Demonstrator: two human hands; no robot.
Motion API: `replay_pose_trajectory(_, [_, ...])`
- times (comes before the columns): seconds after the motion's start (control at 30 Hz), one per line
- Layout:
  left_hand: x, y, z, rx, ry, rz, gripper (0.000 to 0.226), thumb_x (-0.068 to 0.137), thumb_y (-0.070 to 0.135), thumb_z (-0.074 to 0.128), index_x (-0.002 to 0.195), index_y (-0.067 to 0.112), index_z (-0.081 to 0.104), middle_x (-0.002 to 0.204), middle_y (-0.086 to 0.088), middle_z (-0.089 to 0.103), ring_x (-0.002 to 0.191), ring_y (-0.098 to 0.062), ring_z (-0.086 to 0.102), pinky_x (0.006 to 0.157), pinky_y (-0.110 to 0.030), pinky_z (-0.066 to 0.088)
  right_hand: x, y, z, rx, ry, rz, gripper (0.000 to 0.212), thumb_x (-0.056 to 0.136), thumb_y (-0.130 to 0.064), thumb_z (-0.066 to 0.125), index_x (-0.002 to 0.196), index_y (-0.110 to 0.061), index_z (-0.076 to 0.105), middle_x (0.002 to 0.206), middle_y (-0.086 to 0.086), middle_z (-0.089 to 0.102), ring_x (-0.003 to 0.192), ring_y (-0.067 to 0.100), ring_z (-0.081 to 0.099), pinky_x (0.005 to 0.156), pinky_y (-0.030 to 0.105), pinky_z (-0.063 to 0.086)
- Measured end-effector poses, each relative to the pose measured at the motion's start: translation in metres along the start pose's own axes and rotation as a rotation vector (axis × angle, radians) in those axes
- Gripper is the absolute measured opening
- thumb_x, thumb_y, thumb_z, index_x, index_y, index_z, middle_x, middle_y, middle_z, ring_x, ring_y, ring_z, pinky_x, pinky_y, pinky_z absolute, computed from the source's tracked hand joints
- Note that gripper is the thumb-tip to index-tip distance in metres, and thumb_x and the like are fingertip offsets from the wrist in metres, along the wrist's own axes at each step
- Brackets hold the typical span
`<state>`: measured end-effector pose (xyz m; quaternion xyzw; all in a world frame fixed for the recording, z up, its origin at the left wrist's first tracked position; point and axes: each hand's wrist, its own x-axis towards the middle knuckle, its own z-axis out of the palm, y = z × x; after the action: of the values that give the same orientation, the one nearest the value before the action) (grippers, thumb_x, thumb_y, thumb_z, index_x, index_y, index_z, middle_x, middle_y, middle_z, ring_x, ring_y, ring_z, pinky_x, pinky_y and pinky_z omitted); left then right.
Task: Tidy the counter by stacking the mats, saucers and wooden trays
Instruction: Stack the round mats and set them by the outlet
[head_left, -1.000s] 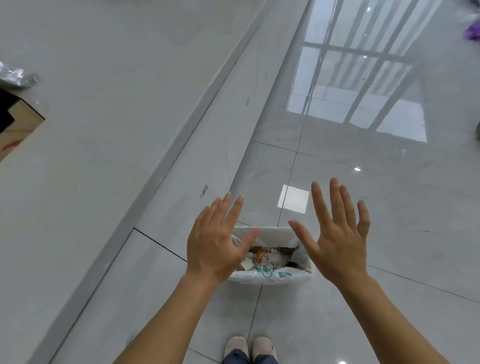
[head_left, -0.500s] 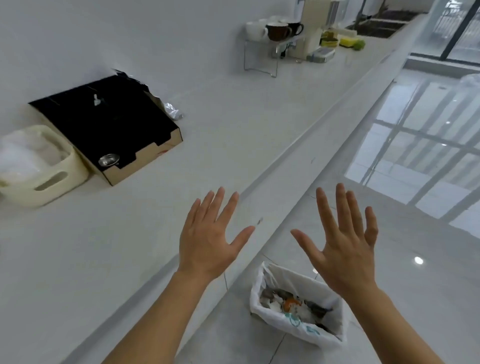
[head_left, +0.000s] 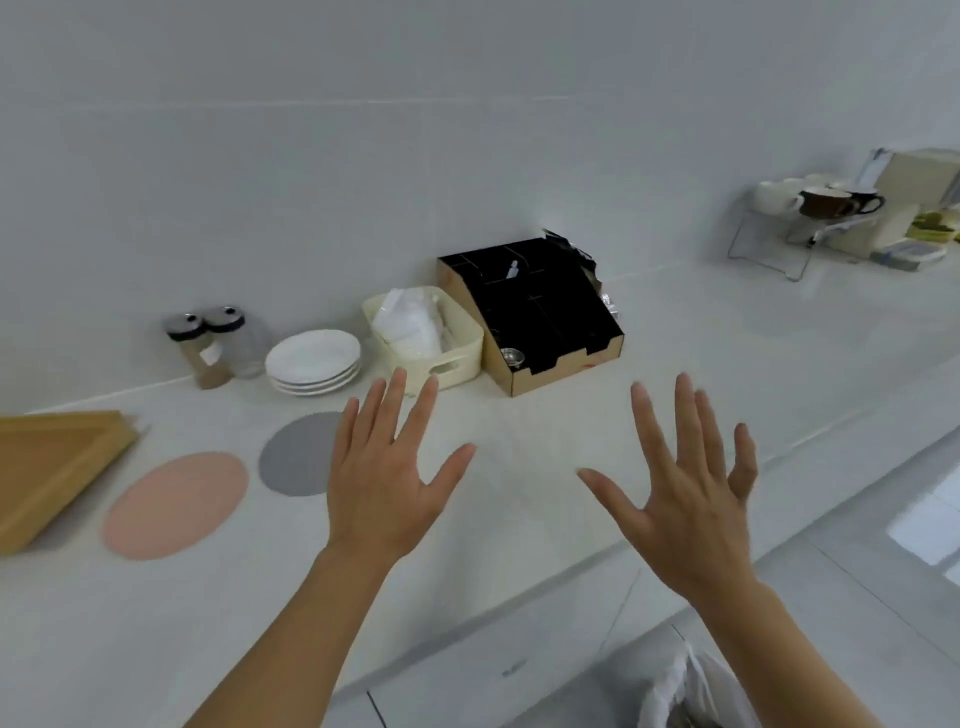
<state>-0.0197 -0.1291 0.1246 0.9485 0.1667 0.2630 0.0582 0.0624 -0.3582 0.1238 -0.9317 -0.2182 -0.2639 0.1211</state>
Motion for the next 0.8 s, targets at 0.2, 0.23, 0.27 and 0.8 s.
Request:
replay_pose_trajectory(0.2, [-0.016, -0.113, -0.059, 0.083, 0.084, -0.155, 0.074, 0.086, 0.069, 0.019, 0.142, 0.023, 0.037, 0.150, -0.007, 0.034, 0.138, -0.025, 0.031, 0.114, -0.035, 0.011, 0.020, -0.123, 0.012, 0.072, 0.032, -0.129, 0.077, 0.082, -0.072, 0.026, 0.144, -0.026, 0.025, 0.152, 0.014, 0.025, 0.139, 0.025, 0.025, 0.111, 0.049, 0.010])
replay_pose_trajectory(0.23, [-0.020, -0.127, -0.067, 0.097, 0.101, -0.175, 0.074, 0.086, 0.069, 0.019, 0.141, 0.023, 0.037, 0.150, -0.007, 0.034, 0.138, -0.025, 0.032, 0.114, -0.035, 0.011, 0.022, -0.140, 0.014, 0.093, 0.039, -0.148, 0.077, 0.082, -0.072, 0.026, 0.144, -0.027, 0.023, 0.152, 0.014, 0.024, 0.139, 0.025, 0.025, 0.111, 0.048, 0.010])
replay_pose_trajectory(0.27, [-0.024, -0.139, -0.074, 0.110, 0.112, -0.195, 0.074, 0.086, 0.069, 0.018, 0.141, 0.023, 0.038, 0.149, -0.008, 0.036, 0.138, -0.025, 0.032, 0.114, -0.036, 0.012, 0.025, -0.155, 0.016, 0.110, 0.037, -0.170, 0.077, 0.082, -0.072, 0.026, 0.145, -0.027, 0.021, 0.152, 0.014, 0.024, 0.139, 0.025, 0.024, 0.112, 0.048, 0.010])
replay_pose_trajectory(0.8, [-0.081, -0.262, -0.119, 0.352, 0.227, -0.536, 0.069, 0.088, 0.065, 0.023, 0.140, 0.022, 0.040, 0.145, -0.009, 0.042, 0.136, -0.025, 0.035, 0.113, -0.038, 0.018, 0.061, -0.318, 0.064, 0.373, -0.001, -0.471, 0.076, 0.082, -0.075, 0.016, 0.145, -0.033, 0.015, 0.153, 0.011, 0.022, 0.140, 0.022, 0.020, 0.112, 0.047, 0.009])
